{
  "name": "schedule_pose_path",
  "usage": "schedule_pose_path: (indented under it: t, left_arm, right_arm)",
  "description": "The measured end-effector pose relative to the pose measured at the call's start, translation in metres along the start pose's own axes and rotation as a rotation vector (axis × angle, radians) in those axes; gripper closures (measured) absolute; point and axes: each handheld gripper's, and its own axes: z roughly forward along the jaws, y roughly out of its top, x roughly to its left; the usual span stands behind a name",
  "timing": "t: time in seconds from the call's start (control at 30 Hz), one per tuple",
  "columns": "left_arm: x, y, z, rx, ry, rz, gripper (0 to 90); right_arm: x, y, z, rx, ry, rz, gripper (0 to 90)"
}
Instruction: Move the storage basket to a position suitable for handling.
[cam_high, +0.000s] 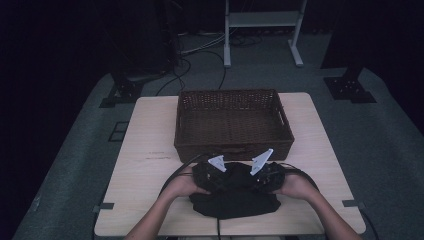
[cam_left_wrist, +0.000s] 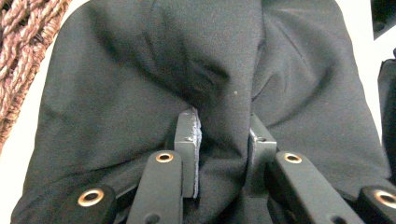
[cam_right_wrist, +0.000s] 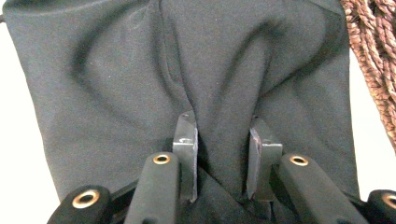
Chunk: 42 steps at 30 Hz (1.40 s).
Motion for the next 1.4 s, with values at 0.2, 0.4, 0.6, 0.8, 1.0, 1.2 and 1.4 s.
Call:
schedule_pose_path:
  t: [0.2, 0.4, 0.6, 0.8, 1.0, 1.2, 1.4]
  left_arm:
    - [-0.008, 0.003, -0.011, -0.008, 0.027, 0.007, 72.1]
    - [-0.011, 0.005, -0.019, -0.013, 0.032, 0.017, 72.5]
    - [-0.013, 0.008, -0.030, -0.021, 0.047, 0.026, 72.7]
    - [-0.016, 0.013, -0.041, -0.030, 0.061, 0.042, 72.8]
    - [-0.019, 0.018, -0.047, -0.025, 0.067, 0.059, 73.2]
    - [-0.025, 0.024, -0.060, -0.038, 0.066, 0.070, 73.2]
    - [-0.029, 0.034, -0.074, -0.045, 0.095, 0.090, 73.2]
  right_arm:
    - [0.003, 0.002, -0.014, -0.031, 0.006, -0.001, 69.1]
    - [0.005, 0.006, -0.023, -0.049, -0.001, -0.013, 69.4]
    - [0.007, 0.011, -0.033, -0.080, 0.002, -0.022, 69.7]
    - [0.007, 0.016, -0.044, -0.102, -0.002, -0.023, 69.7]
    - [0.009, 0.021, -0.054, -0.110, -0.003, -0.028, 69.9]
    - [0.012, 0.024, -0.066, -0.139, 0.006, -0.031, 70.2]
    - [0.015, 0.030, -0.083, -0.169, -0.009, -0.041, 70.3]
